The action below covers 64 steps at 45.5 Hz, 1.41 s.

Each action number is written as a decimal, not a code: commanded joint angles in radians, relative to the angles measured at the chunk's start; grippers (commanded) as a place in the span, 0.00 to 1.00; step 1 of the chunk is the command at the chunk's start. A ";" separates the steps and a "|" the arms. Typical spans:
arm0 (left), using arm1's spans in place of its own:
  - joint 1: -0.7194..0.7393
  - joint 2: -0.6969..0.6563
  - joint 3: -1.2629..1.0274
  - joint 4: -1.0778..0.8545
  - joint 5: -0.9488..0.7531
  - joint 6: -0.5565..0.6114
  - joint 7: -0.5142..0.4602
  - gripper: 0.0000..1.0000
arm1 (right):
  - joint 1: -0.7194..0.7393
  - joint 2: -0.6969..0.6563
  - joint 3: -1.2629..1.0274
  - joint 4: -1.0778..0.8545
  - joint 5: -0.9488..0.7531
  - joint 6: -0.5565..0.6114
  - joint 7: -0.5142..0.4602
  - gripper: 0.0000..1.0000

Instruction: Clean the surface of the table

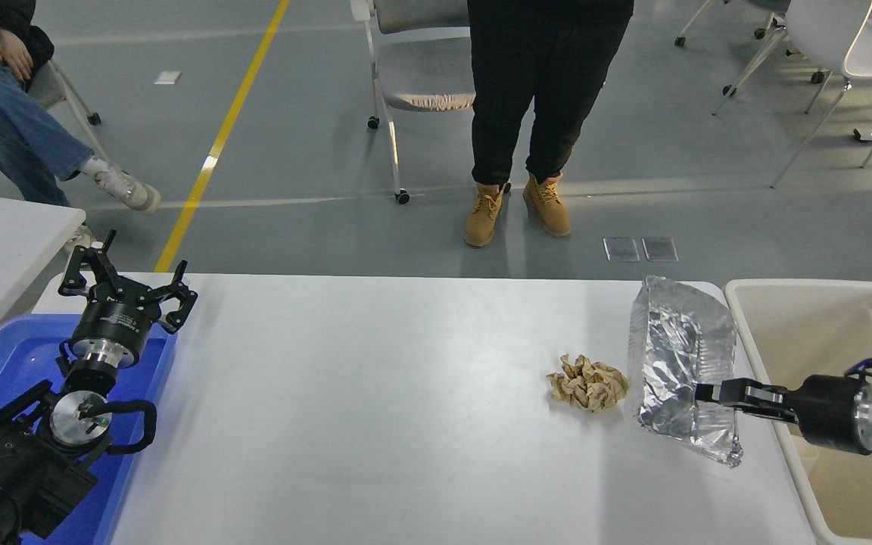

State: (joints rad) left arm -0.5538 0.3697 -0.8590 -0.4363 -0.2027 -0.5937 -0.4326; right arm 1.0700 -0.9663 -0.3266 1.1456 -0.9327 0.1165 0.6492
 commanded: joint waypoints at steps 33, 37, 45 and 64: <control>0.000 0.000 0.000 0.001 0.000 0.000 0.000 1.00 | 0.222 0.026 0.058 -0.450 0.152 0.209 0.012 0.00; 0.000 0.000 0.000 -0.001 0.000 0.000 0.000 1.00 | 0.160 0.072 0.046 -0.593 0.163 0.209 0.012 0.00; 0.000 0.000 0.000 0.001 0.000 0.000 0.000 1.00 | 0.016 0.193 0.017 -0.891 0.253 0.212 0.004 0.00; 0.000 0.000 0.000 0.001 0.000 0.000 0.000 1.00 | -0.078 0.219 -0.057 -1.018 0.399 0.201 -0.313 0.00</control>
State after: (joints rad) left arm -0.5538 0.3697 -0.8590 -0.4366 -0.2024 -0.5936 -0.4326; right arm 1.0533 -0.7704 -0.3611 0.2211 -0.6118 0.3232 0.5045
